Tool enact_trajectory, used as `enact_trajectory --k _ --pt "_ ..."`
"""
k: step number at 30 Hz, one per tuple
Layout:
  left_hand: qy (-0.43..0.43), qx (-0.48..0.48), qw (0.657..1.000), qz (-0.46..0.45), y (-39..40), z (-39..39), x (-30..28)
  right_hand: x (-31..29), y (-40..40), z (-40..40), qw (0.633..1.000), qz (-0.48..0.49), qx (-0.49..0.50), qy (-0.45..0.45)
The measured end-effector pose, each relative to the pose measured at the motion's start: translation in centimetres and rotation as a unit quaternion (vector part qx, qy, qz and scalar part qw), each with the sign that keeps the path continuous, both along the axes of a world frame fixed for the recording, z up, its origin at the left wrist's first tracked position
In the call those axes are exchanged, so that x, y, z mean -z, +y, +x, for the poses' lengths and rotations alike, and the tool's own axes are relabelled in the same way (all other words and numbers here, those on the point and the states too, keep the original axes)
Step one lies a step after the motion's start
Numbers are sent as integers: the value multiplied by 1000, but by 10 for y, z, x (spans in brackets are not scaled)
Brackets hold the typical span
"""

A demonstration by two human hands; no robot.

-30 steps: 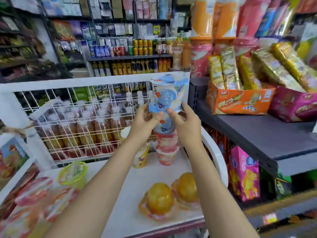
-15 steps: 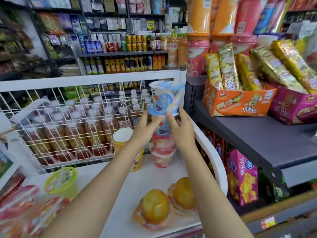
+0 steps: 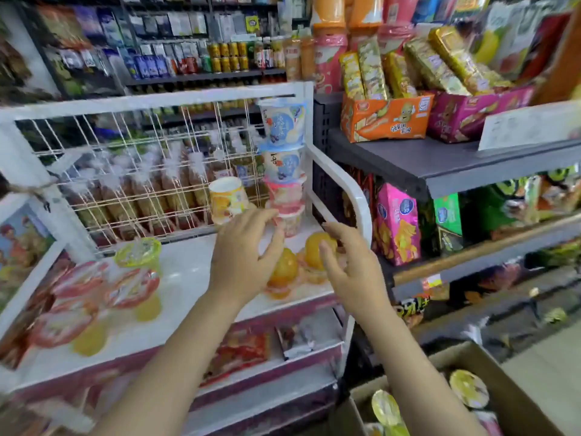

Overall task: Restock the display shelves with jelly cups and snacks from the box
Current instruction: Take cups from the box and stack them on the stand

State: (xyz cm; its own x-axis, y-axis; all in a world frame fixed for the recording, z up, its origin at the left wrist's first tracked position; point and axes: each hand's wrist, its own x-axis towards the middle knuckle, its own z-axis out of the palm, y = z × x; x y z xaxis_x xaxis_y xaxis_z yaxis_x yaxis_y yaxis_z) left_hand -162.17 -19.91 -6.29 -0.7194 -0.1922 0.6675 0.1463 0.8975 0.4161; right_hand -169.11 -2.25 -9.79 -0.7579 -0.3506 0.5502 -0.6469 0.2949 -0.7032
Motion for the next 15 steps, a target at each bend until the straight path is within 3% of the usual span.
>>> enact_trajectory --k 3,8,11,15 --pt "-11 21 999 28 40 61 60 53 52 61 993 105 33 36" --pt "-261 19 962 83 110 144 187 155 134 136 934 354 20 -51" --pt "-368 48 922 111 153 174 233 184 183 166 910 399 18 -109" --pt "-374 82 918 105 210 173 250 204 237 175 903 401 40 -147"
